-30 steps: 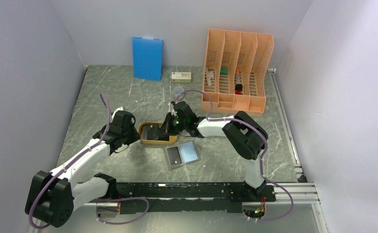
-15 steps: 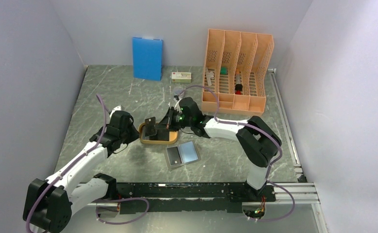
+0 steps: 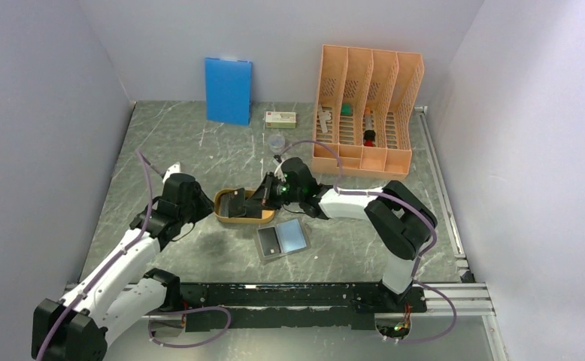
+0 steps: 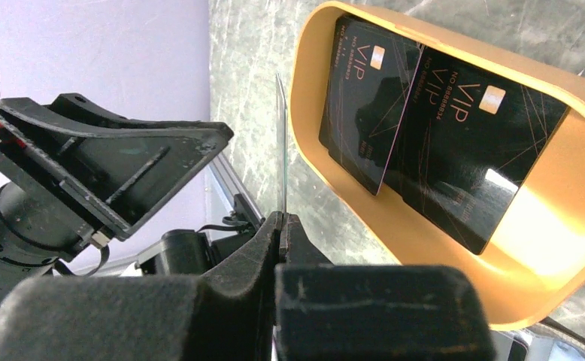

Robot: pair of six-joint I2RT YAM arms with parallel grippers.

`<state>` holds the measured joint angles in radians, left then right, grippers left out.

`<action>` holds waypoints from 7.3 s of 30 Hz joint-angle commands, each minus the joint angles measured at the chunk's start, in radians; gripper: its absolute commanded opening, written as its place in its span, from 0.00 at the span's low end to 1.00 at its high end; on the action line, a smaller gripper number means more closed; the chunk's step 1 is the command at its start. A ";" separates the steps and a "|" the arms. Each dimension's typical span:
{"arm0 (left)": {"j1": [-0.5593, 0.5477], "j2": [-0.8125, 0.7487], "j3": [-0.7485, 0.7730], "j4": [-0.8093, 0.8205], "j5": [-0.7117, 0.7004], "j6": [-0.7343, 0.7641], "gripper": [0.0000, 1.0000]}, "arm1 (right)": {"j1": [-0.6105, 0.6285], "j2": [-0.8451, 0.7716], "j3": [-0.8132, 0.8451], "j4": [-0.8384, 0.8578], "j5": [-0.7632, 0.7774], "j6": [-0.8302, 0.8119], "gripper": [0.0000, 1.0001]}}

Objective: Put the credit cards into the card holder
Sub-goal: Pick up the credit card from the storage box, then insert the credit card into the card holder.

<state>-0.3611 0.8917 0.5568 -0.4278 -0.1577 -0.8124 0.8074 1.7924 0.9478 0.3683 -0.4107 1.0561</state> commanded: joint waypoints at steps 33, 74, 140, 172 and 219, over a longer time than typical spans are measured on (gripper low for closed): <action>0.123 -0.062 -0.163 0.440 0.523 -0.157 0.46 | -0.076 0.005 -0.247 0.602 -0.230 0.283 0.00; 0.123 -0.113 -0.283 0.765 0.752 -0.340 0.05 | -0.062 -0.036 -0.247 0.726 -0.261 0.366 0.32; -0.753 0.351 -0.046 0.148 -0.242 -0.124 0.62 | -0.082 -0.923 -0.452 -0.706 0.280 -0.320 0.00; -0.750 0.428 -0.041 0.315 -0.155 0.064 0.15 | -0.092 -0.579 -0.489 -0.512 0.097 -0.255 0.00; -0.751 0.827 0.414 0.096 -0.214 -0.002 0.57 | -0.091 -0.563 -0.517 -0.442 0.046 -0.217 0.00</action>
<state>-1.1099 1.6684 0.9253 -0.3149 -0.3347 -0.8127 0.7227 1.2587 0.4309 -0.0322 -0.3748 0.8558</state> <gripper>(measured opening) 0.581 0.009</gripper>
